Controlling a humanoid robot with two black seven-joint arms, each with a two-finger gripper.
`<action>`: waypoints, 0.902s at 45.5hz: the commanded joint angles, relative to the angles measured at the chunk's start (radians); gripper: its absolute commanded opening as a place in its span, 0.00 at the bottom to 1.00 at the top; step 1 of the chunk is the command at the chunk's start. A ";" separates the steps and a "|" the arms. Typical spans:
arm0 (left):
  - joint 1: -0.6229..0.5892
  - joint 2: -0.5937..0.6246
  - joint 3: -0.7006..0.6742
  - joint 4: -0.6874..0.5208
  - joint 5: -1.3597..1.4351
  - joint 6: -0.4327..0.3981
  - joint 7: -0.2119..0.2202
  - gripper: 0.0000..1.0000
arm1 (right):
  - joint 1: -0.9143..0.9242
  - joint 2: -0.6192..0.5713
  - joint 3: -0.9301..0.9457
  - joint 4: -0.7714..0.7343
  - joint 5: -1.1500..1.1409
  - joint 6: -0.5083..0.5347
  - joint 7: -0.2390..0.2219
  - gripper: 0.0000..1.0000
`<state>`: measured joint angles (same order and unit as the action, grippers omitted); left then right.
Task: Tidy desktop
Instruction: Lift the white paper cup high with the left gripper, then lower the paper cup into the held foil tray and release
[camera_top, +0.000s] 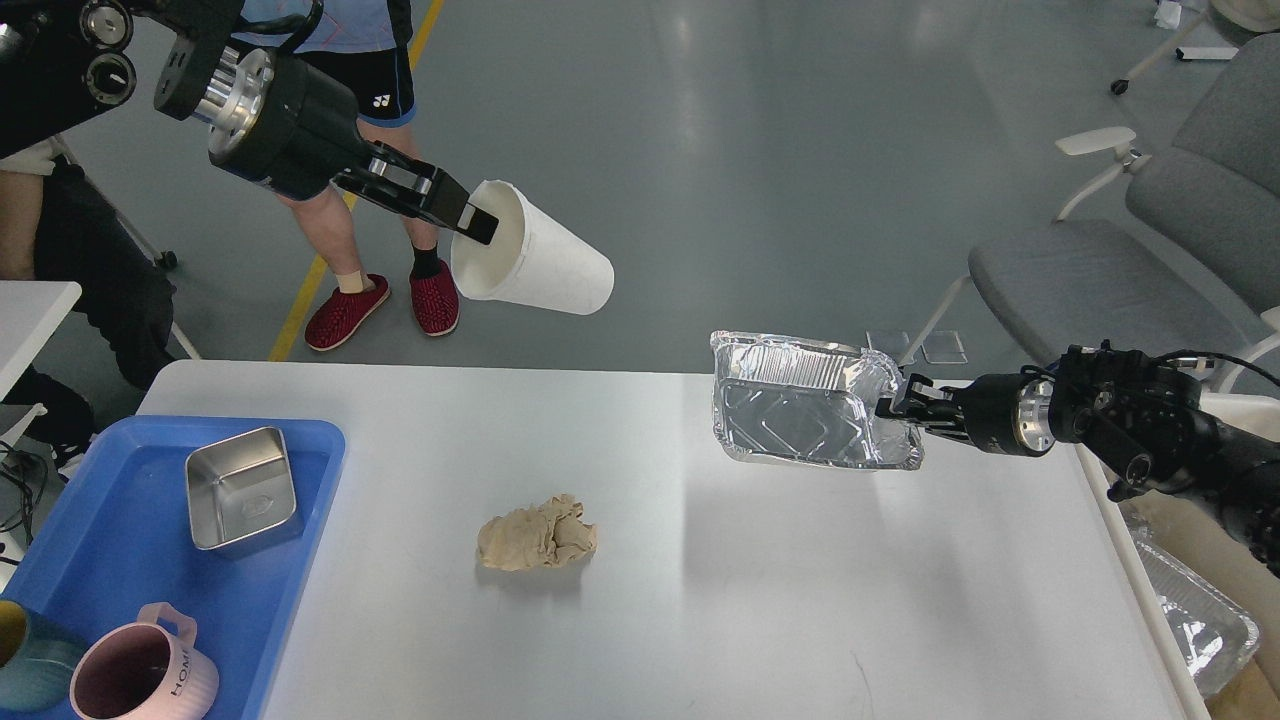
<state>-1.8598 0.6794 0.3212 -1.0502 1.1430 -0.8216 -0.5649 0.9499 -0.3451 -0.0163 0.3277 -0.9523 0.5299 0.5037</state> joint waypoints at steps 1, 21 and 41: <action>-0.093 0.020 -0.008 0.001 0.000 -0.047 0.000 0.02 | -0.002 0.000 -0.001 0.002 0.000 -0.007 -0.002 0.00; -0.277 0.094 -0.008 0.006 -0.006 -0.128 0.002 0.02 | -0.003 0.015 -0.001 -0.004 0.000 -0.013 -0.005 0.00; 0.014 -0.175 0.002 0.067 0.000 0.094 0.023 0.02 | 0.006 0.046 0.001 -0.010 0.000 -0.022 -0.008 0.00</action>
<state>-1.9466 0.6213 0.3214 -1.0249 1.1437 -0.8047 -0.5500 0.9535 -0.3075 -0.0169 0.3190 -0.9531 0.5125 0.4958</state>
